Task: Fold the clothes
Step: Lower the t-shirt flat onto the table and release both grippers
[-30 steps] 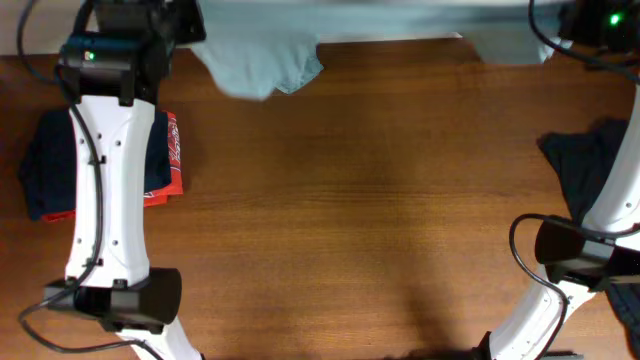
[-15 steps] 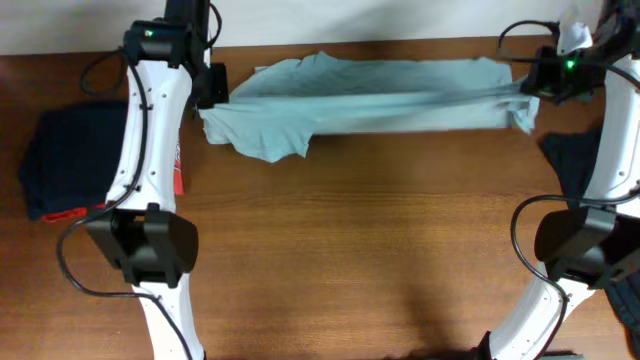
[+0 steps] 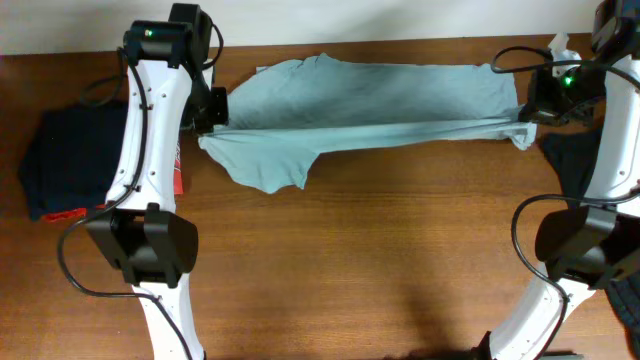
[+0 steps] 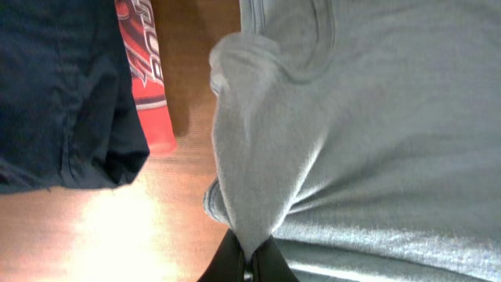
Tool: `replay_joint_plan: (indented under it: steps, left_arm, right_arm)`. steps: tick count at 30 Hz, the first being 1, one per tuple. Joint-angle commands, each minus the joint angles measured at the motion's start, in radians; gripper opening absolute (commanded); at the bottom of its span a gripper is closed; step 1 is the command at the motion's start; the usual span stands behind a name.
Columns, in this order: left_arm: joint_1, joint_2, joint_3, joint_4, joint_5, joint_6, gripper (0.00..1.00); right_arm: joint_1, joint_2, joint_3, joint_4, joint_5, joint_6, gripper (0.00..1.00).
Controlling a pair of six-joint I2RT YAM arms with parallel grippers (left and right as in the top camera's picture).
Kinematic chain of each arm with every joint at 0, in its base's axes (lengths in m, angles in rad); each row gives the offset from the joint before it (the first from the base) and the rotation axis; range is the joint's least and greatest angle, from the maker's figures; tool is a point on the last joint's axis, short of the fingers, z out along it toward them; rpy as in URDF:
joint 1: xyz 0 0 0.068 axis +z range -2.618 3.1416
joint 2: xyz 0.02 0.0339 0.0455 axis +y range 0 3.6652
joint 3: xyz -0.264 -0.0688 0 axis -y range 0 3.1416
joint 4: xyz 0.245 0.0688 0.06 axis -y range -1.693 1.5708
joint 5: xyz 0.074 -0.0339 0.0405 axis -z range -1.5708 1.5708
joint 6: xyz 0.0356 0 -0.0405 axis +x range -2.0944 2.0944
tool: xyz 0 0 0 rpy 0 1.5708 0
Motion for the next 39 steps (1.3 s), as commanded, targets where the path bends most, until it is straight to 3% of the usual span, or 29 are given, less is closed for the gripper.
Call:
replay_joint_plan:
  steps: [1,10,17,24,34,37,38,39]
  left_arm:
    - [0.006,-0.002,0.008,-0.03,-0.01,0.012,0.01]
    - [-0.04,-0.004,-0.022,-0.031,0.024,0.013,0.01]
    - [-0.082,-0.005,-0.22,-0.031,0.005,0.012,0.01]
    - [-0.082,-0.005,-0.338,-0.027,-0.086,-0.04,0.01]
    - [-0.089,-0.005,-0.35,0.03,-0.071,-0.041,0.02]
    - [-0.089,-0.005,-0.35,0.04,-0.071,-0.04,0.11]
    - [-0.089,-0.005,-0.35,0.047,-0.071,-0.04,0.17]
    - [-0.089,-0.005,-0.35,0.061,-0.072,-0.04,0.34]
  right_arm:
    - [-0.011,0.003,-0.013,-0.006,0.034,-0.01,0.04]
    - [-0.013,-0.117,-0.208,-0.006,0.08,-0.008,0.04]
    - [-0.012,-0.186,-0.452,-0.004,0.08,-0.012,0.04]
    - [-0.012,-0.186,-0.538,0.019,0.096,-0.01,0.04]
    - [-0.013,-0.186,-0.61,0.073,0.171,0.042,0.04]
    - [-0.013,-0.186,-0.63,0.113,0.179,0.069,0.04]
    - [-0.013,-0.186,-0.631,0.123,0.182,0.069,0.08]
    - [-0.013,-0.185,-0.631,0.142,0.184,0.069,0.15]
